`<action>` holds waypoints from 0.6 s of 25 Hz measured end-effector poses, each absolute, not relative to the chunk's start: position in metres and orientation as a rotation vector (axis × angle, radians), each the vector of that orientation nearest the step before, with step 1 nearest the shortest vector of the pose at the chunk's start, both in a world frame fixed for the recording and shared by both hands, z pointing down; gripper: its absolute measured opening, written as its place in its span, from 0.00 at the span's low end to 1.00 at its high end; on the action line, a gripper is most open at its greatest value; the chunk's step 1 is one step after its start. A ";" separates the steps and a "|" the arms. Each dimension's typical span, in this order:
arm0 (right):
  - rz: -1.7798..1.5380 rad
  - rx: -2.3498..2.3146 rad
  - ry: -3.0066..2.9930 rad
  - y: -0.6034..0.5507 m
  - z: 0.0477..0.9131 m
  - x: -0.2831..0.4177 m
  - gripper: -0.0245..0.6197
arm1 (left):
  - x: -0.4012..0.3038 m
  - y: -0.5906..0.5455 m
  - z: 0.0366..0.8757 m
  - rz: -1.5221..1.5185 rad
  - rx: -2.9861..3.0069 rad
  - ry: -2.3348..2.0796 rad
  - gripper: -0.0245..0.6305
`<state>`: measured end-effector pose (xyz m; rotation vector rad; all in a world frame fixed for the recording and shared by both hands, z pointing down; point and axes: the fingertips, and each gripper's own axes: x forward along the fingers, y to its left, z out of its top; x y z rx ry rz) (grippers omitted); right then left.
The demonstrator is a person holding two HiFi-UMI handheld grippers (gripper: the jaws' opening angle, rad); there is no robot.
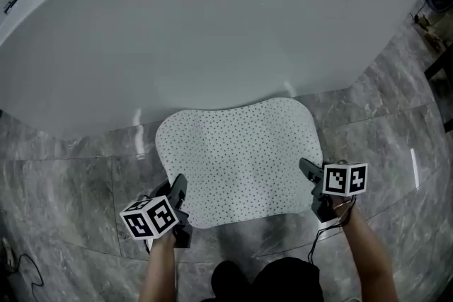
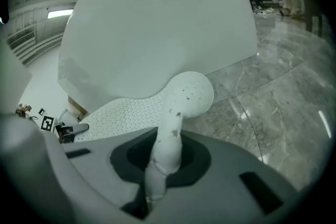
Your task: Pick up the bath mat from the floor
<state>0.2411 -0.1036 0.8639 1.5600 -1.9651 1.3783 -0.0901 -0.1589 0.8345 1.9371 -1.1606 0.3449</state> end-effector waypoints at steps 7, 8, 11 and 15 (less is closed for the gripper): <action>1.321 1.519 -2.003 -0.092 0.811 0.228 0.08 | -0.093 -0.151 0.795 0.322 1.938 -1.154 0.07; 1.323 1.512 -2.001 -0.090 0.802 0.226 0.08 | -0.095 -0.149 0.787 0.323 1.933 -1.157 0.07; 1.364 1.504 -1.991 -0.079 0.769 0.219 0.08 | -0.103 -0.139 0.758 0.330 1.910 -1.169 0.07; 1.437 1.519 -1.965 -0.068 0.716 0.211 0.08 | -0.106 -0.125 0.701 0.336 1.872 -1.159 0.07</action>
